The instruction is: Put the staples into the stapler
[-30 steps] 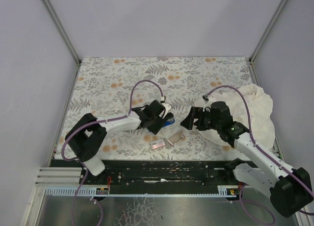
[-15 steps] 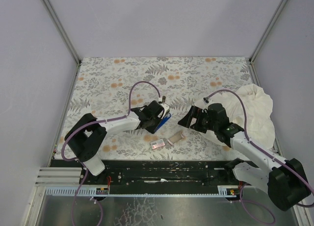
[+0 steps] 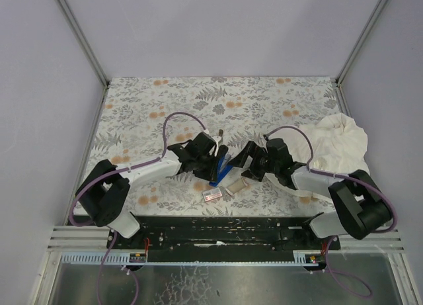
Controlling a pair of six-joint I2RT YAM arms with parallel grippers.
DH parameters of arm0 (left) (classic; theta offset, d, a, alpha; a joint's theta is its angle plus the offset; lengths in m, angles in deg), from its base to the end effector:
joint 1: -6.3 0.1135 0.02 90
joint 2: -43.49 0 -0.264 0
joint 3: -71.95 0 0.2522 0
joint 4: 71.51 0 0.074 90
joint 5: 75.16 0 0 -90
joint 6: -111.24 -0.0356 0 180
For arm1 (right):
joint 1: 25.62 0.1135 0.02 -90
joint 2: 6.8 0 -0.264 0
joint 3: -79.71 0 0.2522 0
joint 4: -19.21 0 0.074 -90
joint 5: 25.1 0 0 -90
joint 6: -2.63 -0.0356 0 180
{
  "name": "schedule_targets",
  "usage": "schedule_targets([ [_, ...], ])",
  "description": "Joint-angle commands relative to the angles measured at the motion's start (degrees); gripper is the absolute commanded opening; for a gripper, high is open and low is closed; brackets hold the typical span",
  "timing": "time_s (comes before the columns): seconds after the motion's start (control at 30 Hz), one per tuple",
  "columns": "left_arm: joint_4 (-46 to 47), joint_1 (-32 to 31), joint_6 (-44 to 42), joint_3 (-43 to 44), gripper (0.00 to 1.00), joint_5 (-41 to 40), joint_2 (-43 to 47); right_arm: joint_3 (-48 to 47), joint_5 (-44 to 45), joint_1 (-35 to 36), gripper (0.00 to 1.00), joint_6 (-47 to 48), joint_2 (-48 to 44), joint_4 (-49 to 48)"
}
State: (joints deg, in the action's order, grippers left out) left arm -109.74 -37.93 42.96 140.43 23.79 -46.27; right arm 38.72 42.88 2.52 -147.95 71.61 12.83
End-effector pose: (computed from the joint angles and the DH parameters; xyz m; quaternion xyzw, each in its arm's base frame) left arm 0.2178 -0.2197 0.1919 0.2079 0.9394 -0.2058 0.1789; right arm 0.2220 0.1339 0.1637 0.1484 0.8467 0.4566 0.2291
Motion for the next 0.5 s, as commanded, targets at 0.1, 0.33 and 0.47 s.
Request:
schedule_targets([
  [0.1, 1.7, 1.3, 7.4, 0.4, 0.00, 6.1, 1.8, -4.2, -0.2, 4.2, 0.99, -7.5, 6.5, -10.8],
  [0.33, 0.4, 1.3, 7.4, 0.1, 0.00, 8.7, 0.4, -3.3, 0.9, 5.9, 0.99, -10.4, 11.9, -17.1],
  [0.47, -0.2, 1.3, 7.5, -0.5, 0.00, 9.8, -0.4, -2.5, 1.0, 5.9, 0.99, -11.6, 13.9, -20.4],
])
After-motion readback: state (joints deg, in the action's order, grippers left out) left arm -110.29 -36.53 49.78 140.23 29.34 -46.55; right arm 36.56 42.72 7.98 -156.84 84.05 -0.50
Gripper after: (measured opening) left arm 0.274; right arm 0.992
